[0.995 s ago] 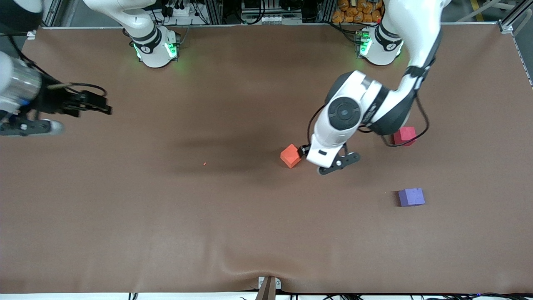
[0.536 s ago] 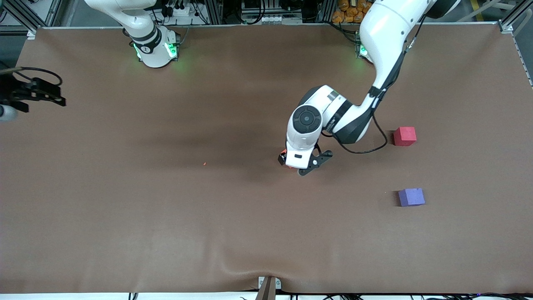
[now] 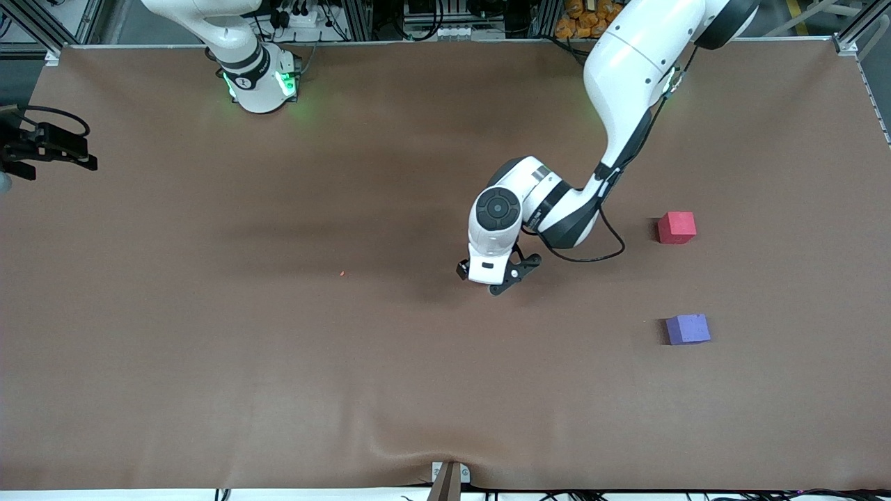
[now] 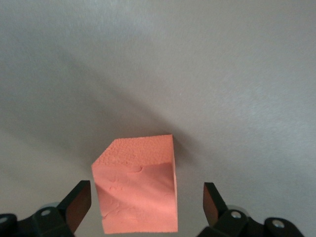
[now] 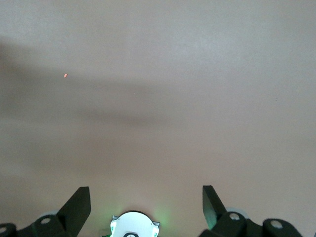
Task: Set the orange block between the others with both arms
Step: 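Carry the orange cube with the left gripper between pink and purple cubes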
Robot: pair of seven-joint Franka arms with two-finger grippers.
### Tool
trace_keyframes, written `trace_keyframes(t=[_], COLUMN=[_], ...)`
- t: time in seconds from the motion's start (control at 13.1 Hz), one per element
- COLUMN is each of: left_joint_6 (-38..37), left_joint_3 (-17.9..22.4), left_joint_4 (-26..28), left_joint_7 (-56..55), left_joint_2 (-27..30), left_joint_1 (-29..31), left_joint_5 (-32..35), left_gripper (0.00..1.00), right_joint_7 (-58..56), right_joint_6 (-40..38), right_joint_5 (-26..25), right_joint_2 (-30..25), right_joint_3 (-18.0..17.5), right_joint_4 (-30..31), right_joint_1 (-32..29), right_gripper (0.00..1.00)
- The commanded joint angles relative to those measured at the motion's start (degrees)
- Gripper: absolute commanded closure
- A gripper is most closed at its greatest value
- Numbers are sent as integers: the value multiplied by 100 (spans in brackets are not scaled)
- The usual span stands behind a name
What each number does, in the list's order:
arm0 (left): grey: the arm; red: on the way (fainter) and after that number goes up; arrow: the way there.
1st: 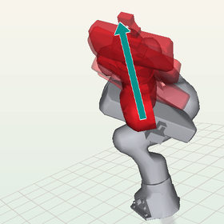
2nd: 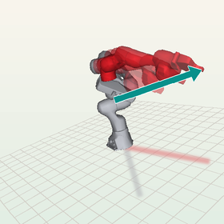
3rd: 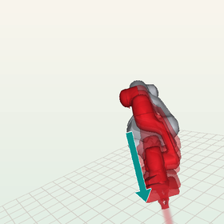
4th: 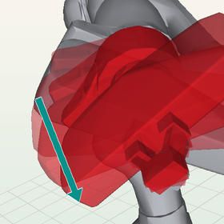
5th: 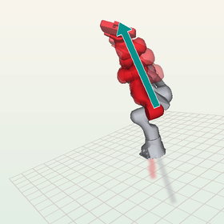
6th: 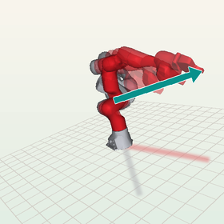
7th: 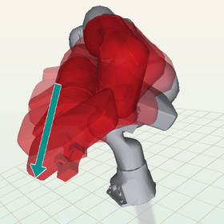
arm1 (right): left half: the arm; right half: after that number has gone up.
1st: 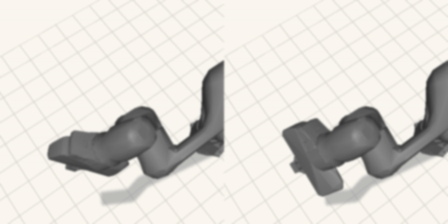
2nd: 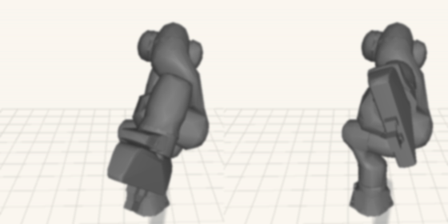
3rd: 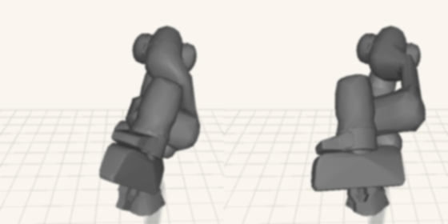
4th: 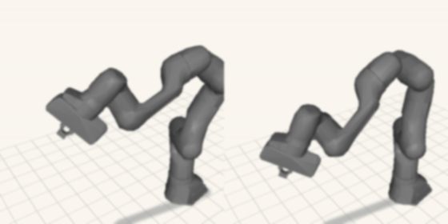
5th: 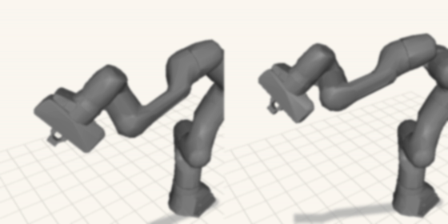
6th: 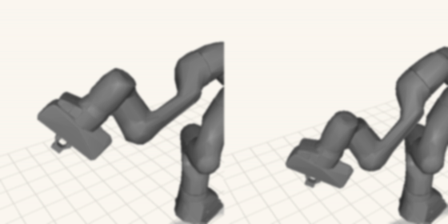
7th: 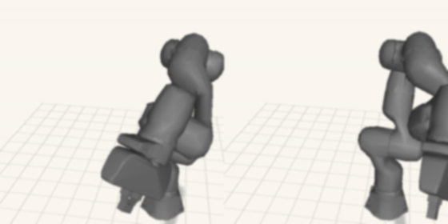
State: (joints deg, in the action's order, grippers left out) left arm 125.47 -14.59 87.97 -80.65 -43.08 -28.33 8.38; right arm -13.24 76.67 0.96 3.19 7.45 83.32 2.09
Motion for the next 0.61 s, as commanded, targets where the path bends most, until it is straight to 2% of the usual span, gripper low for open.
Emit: trace_keyframes(t=[0.0,0.23,0.31,0.46,0.54], left_joint_6=[30,30,30,30,13], left_joint_3=[44,44,44,53,62], left_joint_4=[18,53,45,36,36], left_joint_7=[-293,-302,-268,-145,-14], left_joint_2=[-78,-87,-95,-104,-61], left_joint_1=[-103,-103,-103,-94,-68], left_joint_5=[173,173,173,181,216], left_gripper=[0,0,12,87,100], right_joint_7=[-12,-12,-4,-3,-3], right_joint_6=[-12,-117,-126,-126,-126], right_joint_5=[-25,-25,-17,-25,-25], right_joint_2=[-108,-99,-99,-99,-99], right_joint_3=[-94,-112,-147,-296,-297], right_joint_4=[97,106,106,106,106], right_joint_1=[-164,-235,-278,-410,-411], right_gripper=[0,0,0,0,0])
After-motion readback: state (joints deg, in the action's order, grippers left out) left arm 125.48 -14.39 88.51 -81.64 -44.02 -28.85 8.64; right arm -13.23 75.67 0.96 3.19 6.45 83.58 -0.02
